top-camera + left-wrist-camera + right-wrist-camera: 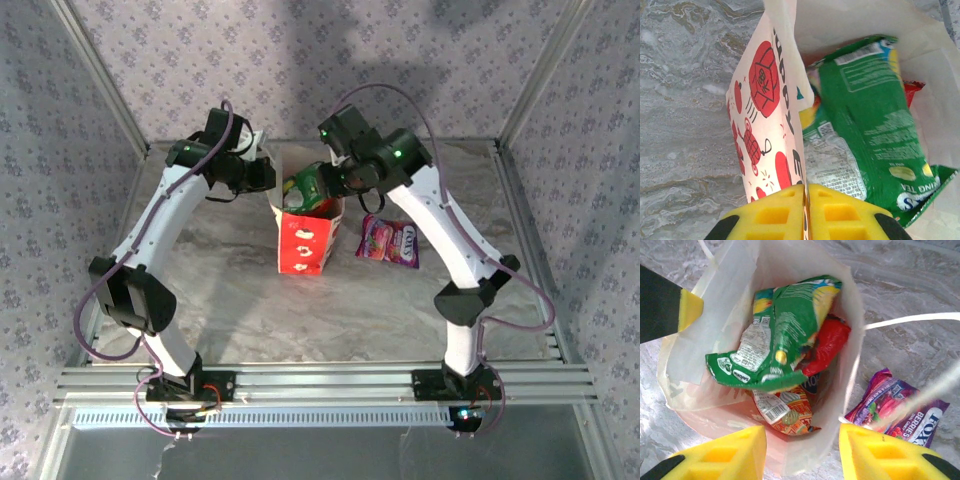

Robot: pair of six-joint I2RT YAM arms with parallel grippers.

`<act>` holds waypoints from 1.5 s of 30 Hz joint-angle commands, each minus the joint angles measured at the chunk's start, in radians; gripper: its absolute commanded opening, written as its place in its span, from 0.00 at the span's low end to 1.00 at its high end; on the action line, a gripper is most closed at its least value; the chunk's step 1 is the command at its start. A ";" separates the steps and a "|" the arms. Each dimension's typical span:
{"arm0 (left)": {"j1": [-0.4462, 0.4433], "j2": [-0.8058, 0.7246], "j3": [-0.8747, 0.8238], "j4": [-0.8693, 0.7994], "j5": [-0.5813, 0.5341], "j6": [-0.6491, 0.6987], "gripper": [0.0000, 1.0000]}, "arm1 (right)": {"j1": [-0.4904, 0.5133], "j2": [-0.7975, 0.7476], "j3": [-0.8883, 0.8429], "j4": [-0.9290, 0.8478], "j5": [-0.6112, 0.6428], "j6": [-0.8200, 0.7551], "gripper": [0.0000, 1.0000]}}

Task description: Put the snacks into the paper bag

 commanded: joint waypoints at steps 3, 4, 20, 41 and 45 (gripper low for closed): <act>0.001 -0.002 0.064 -0.017 0.001 0.017 0.11 | -0.022 -0.100 -0.108 0.033 0.041 -0.014 0.44; 0.001 0.000 0.066 -0.018 0.002 0.017 0.11 | -0.027 -0.120 -0.135 0.041 0.044 -0.011 0.45; 0.005 0.008 0.108 -0.071 -0.075 0.025 0.11 | -0.171 -0.446 -0.580 0.189 0.023 0.045 0.60; 0.005 0.036 0.108 -0.091 -0.102 0.009 0.11 | -0.523 -0.604 -1.029 0.375 -0.227 0.074 0.70; 0.005 0.040 0.105 -0.093 -0.104 0.011 0.11 | -0.569 -0.589 -1.094 0.437 -0.260 0.072 0.71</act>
